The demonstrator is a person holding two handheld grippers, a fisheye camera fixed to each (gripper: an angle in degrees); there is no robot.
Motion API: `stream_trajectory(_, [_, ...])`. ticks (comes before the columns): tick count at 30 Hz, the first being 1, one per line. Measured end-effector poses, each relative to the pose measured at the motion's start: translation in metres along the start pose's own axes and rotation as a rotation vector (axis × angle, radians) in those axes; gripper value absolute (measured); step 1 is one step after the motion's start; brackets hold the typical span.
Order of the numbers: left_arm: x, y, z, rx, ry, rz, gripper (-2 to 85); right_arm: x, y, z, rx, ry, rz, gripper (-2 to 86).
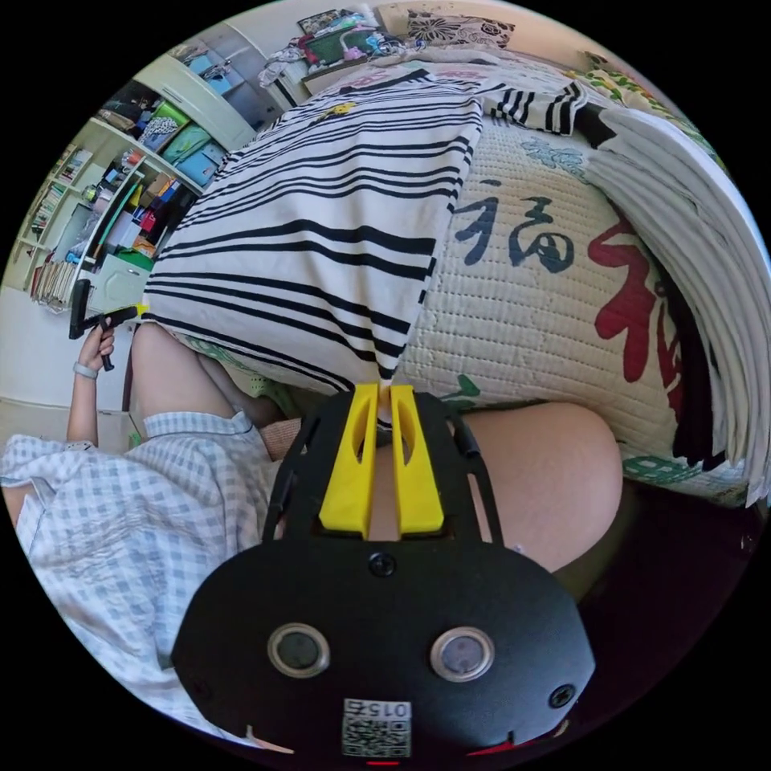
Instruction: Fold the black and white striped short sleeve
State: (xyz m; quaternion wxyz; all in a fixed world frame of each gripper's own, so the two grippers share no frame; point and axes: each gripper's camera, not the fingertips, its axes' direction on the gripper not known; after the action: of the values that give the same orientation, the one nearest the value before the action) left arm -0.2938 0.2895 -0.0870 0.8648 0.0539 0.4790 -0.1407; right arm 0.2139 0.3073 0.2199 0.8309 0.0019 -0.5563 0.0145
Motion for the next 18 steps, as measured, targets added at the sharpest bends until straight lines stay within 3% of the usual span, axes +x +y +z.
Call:
stream_trajectory(4, [0.018,0.034,-0.001,0.056,-0.059,-0.001,5.6,-0.003,0.018,-0.021,0.153,-0.039,0.026,2.8])
stream_trajectory(7, [0.048,0.057,-0.011,0.206,-0.151,0.041,3.9,-0.019,0.029,-0.044,0.327,0.032,0.012,1.1])
stream_trajectory(10, [0.100,0.085,-0.026,0.488,-0.417,0.090,3.7,-0.053,0.044,-0.069,0.579,0.355,0.053,0.2])
stream_trajectory(12, [0.155,0.125,-0.027,0.881,-0.651,0.177,3.8,-0.090,0.064,-0.084,0.892,0.660,0.105,-0.3])
stream_trajectory(13, [0.168,0.134,-0.024,0.976,-0.691,0.196,3.6,-0.098,0.068,-0.086,0.958,0.705,0.102,-0.4])
stream_trajectory(15, [0.212,0.164,-0.001,1.340,-0.779,0.247,2.1,-0.123,0.079,-0.090,1.189,0.778,0.075,-0.5])
stream_trajectory(18, [0.248,0.146,0.029,1.348,-0.701,0.291,1.2,-0.135,0.071,-0.088,1.325,0.779,0.014,0.6])
